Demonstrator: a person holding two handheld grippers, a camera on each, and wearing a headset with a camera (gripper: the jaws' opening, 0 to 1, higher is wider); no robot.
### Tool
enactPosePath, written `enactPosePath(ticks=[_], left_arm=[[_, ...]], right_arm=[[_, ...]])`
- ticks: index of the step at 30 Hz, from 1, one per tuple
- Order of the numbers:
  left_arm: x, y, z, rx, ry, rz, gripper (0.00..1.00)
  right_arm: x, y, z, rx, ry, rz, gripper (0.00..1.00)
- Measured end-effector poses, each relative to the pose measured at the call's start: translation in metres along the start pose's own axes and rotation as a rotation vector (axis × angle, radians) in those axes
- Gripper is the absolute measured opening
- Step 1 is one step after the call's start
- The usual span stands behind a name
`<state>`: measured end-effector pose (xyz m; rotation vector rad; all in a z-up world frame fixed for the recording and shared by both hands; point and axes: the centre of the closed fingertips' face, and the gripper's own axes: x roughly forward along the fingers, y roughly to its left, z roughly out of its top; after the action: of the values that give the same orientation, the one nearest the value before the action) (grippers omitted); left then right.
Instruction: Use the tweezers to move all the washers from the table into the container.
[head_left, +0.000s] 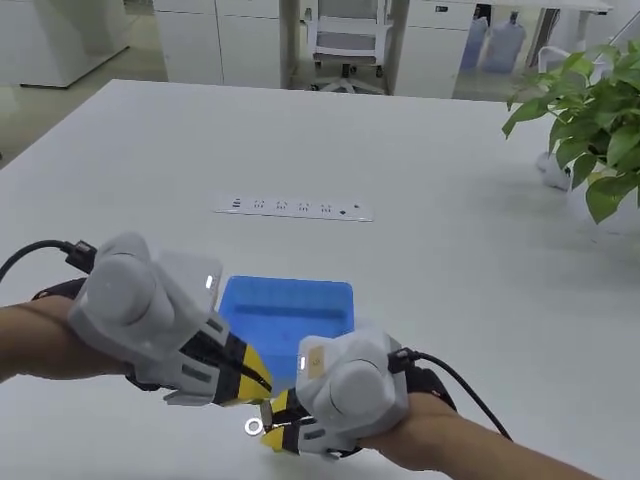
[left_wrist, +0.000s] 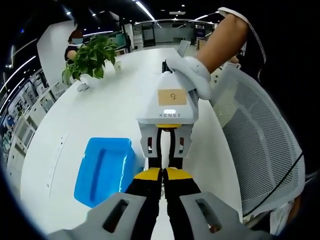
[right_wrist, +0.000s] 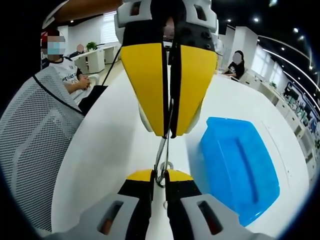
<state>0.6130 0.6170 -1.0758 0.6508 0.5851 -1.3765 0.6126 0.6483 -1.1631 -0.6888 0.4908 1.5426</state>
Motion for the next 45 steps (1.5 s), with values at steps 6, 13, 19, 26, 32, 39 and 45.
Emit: enactPosePath(ticks=[6,13,19,26,32,39,45], left_arm=[[0.000,0.000,-0.001,0.006,0.003,-0.004,0.05],[-0.001,-0.002,-0.002,0.017,0.017,-0.013,0.05],[-0.005,0.000,0.003,0.024,0.015,-0.017,0.05],[-0.011,0.003,0.013,0.030,0.004,-0.030,0.05],[-0.015,0.005,0.023,0.021,0.002,-0.042,0.05],[-0.022,0.012,0.036,0.038,-0.005,-0.040,0.05],[-0.028,0.020,0.046,0.054,-0.010,-0.044,0.05]], right_arm=[[0.000,0.000,0.000,0.008,0.000,0.000,0.09],[-0.001,0.003,0.001,0.012,-0.002,0.008,0.09],[-0.006,0.002,0.004,0.019,-0.013,0.005,0.09],[-0.017,-0.001,0.010,0.018,-0.025,-0.001,0.09],[-0.025,-0.006,0.015,0.016,-0.028,-0.008,0.09],[-0.035,-0.016,0.023,0.018,-0.041,-0.032,0.09],[-0.043,-0.025,0.031,0.041,-0.072,-0.057,0.09]])
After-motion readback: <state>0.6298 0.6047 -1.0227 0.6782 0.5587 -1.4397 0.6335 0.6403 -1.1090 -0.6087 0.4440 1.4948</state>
